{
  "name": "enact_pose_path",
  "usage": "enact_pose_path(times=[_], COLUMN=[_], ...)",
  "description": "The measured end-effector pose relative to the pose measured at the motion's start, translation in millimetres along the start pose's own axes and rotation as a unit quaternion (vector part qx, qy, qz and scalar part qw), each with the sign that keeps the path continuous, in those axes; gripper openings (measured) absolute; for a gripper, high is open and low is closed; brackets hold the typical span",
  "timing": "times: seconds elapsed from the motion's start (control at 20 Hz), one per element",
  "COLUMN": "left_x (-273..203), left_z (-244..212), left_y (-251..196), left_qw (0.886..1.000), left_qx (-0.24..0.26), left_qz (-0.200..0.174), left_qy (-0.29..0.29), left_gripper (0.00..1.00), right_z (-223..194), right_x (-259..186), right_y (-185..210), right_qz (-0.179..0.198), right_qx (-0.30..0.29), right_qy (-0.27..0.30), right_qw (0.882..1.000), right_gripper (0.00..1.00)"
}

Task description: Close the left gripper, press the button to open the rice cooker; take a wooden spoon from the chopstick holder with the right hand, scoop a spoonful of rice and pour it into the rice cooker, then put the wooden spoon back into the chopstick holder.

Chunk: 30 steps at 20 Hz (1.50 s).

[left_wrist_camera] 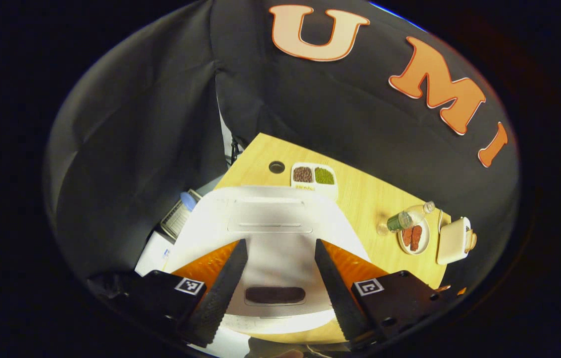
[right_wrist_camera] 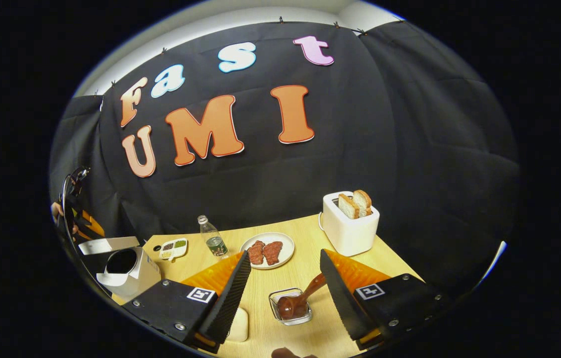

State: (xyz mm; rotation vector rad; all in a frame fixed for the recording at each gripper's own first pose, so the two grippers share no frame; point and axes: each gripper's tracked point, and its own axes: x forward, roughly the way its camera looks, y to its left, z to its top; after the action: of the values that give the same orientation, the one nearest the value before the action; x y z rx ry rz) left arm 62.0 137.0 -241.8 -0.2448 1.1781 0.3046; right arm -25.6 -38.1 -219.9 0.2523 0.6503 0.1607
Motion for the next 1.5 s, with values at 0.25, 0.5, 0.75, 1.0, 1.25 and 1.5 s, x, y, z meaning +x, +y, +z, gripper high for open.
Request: enact_pose_path(times=[0.25,0.5,0.75,1.0,1.25,1.5], left_x=[36,42,46,-3,-91,-155], left_z=[-61,-66,-64,-3,49,25], left_y=[7,7,3,-15,-49,-85], left_qw=[0.996,0.995,0.998,0.988,0.931,0.882], left_qx=[0.017,0.002,0.013,0.074,0.12,0.138], left_qz=[0.052,0.051,0.034,0.019,-0.01,-0.031], left_qy=[0.074,0.082,0.046,-0.131,-0.344,-0.45], left_gripper=[0.93,0.93,0.93,0.94,0.93,0.95], right_z=[-3,-5,3,44,72,73], right_x=[2,-2,-4,-6,3,-21], right_y=[10,16,32,55,89,128], right_qz=[0.015,0.017,0.025,0.021,0.036,0.063], right_qx=[0.006,-0.011,-0.021,-0.044,-0.077,-0.102], right_qy=[0.011,0.014,0.008,-0.048,-0.119,-0.156], right_qw=[1.0,1.0,0.999,0.998,0.989,0.98], right_gripper=[0.87,0.88,0.87,0.87,0.87,0.87])
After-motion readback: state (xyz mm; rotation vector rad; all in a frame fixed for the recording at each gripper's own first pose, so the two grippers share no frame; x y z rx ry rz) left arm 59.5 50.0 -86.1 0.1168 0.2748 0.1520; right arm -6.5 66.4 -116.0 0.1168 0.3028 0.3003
